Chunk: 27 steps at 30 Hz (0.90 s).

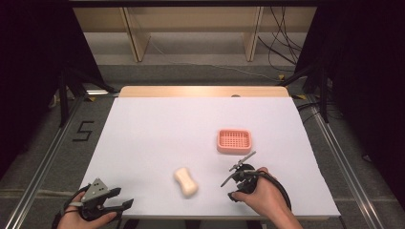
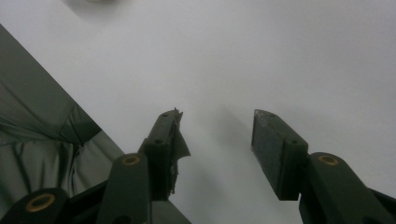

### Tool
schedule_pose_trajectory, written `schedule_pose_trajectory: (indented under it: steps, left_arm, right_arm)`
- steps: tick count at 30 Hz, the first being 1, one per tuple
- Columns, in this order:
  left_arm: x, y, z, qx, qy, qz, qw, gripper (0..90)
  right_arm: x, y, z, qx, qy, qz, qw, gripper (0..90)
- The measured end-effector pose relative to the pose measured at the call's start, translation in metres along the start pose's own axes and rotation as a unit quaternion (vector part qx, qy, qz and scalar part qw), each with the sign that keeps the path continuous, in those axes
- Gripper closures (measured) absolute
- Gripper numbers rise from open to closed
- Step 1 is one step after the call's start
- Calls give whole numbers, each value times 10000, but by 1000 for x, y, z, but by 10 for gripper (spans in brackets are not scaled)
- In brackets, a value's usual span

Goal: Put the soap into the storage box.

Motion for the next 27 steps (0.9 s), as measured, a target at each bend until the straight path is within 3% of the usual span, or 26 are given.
schedule_pose_trajectory:
  steps: [1,3,4,5,6,7,10,17,19,20,23,24,26,27]
  left_arm:
    - [0,0,1,-126,26,-7,9999,360]
    - [-1,1,2,-94,36,89,9999,361]
    - [-1,0,4,-61,12,33,10000,361]
    - [1,0,4,-165,-21,-68,9998,361]
    - [1,0,4,-165,-21,-68,9998,361]
    - [-1,2,6,-115,40,85,9999,362]
    - [0,3,6,-120,32,44,9999,362]
    - [2,2,4,-186,99,38,9998,364]
    - [2,2,4,-195,103,30,9998,364]
    - [2,2,4,-199,102,34,9997,364]
    - [3,2,6,-188,33,7,9998,364]
    - [2,2,6,-154,81,77,9998,364]
    - [1,2,6,-127,88,126,9998,365]
    - [2,2,6,-155,79,93,9998,365]
  right_arm:
    - [0,-2,2,-128,-62,-59,9999,527]
    - [-1,-4,5,-133,-33,-21,9999,522]
    - [-1,-4,10,23,-79,50,10000,521]
    - [-1,-10,13,-218,-30,45,9997,515]
    - [-1,-10,13,-218,-30,45,9997,515]
    - [-1,-15,21,-140,-116,104,9998,515]
    - [-1,-21,26,-138,-53,176,9997,515]
    - [0,-51,48,-354,-65,307,9989,493]
    - [1,-54,49,-455,-53,323,9984,491]
    - [3,-60,55,-334,-94,432,9985,488]
    - [6,-65,59,-361,-87,479,9982,482]
    - [8,-69,60,-479,-82,467,9977,480]
    - [10,-74,65,-436,-86,511,9977,471]
    - [12,-80,68,-532,-78,471,9974,469]
Point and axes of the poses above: each handheld gripper's, and its own axes: x roughly forward along the jaws, y roughly out of its underside, z roughly to its left, the point moved 6 cm from there along x, roughly forward along the jaws, and after that the axes turned 8 degrees about x, right-handed, at the moved point
